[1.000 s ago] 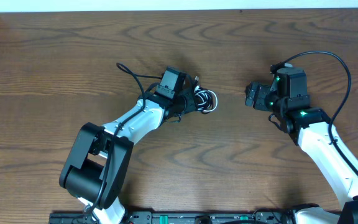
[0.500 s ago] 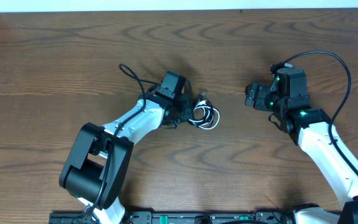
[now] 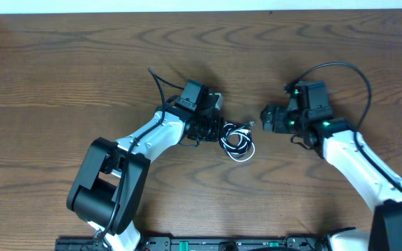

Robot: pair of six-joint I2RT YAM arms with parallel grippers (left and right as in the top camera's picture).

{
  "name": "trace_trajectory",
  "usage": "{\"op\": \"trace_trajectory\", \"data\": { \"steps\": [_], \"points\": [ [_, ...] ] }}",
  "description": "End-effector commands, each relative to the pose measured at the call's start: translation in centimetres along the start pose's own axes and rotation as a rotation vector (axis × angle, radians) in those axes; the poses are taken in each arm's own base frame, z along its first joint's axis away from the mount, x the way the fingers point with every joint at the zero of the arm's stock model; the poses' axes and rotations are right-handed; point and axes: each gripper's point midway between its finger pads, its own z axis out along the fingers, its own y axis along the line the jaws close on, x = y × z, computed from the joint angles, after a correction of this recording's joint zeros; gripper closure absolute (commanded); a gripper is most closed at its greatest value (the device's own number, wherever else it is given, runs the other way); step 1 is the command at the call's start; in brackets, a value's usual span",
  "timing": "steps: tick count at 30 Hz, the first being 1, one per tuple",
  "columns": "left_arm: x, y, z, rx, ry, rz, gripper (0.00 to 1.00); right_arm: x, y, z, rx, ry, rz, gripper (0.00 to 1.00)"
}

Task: Untangle cables

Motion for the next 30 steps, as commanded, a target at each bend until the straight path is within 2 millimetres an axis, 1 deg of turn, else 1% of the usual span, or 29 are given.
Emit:
{"op": "trace_trajectory", "data": {
  "steps": [1,7,10,12,13,16,19,22,24,28,30],
  "points": [
    [-0.1,-2.8,-1.0,0.125,0.005,0.076,0.93,1.6,2.2,1.1,-0.083,0.073,-0.053,0.13],
    [-0.5,-3.3,-1.5,0.138,-0.012,0.088,0.93,3.4,3.1,2.4,-0.086,0.133,-0.082,0.13],
    [-1.3,-4.0,-2.4,0.149,-0.054,0.112,0.93,4.0,3.7,2.6,-0.092,0.148,-0.099,0.12],
    [-2.3,-4.5,-3.4,0.159,-0.100,0.132,0.93,4.2,3.9,2.6,-0.095,0.151,-0.106,0.12],
    [-2.9,-4.8,-4.3,0.165,-0.131,0.144,0.93,4.2,4.0,2.6,-0.096,0.151,-0.109,0.11],
    [-3.8,-5.7,-6.4,0.177,-0.193,0.171,0.92,4.2,4.0,2.6,-0.094,0.151,-0.110,0.09],
    [-4.3,-7.0,-8.4,0.195,-0.247,0.197,0.93,4.2,4.1,2.6,-0.096,0.148,-0.111,0.08],
    [-4.4,-8.3,-9.8,0.217,-0.275,0.170,0.93,3.7,4.3,2.7,-0.105,0.127,-0.115,0.08],
    [-4.4,-8.5,-9.9,0.223,-0.274,0.150,0.93,3.3,4.8,2.7,-0.128,0.113,-0.119,0.08],
    [-4.3,-8.6,-9.9,0.227,-0.267,0.119,0.93,2.8,6.4,2.4,-0.214,0.098,-0.127,0.08],
    [-4.3,-8.2,-9.8,0.210,-0.267,0.112,0.92,2.6,6.6,2.4,-0.223,0.087,-0.131,0.08]
  ]
}}
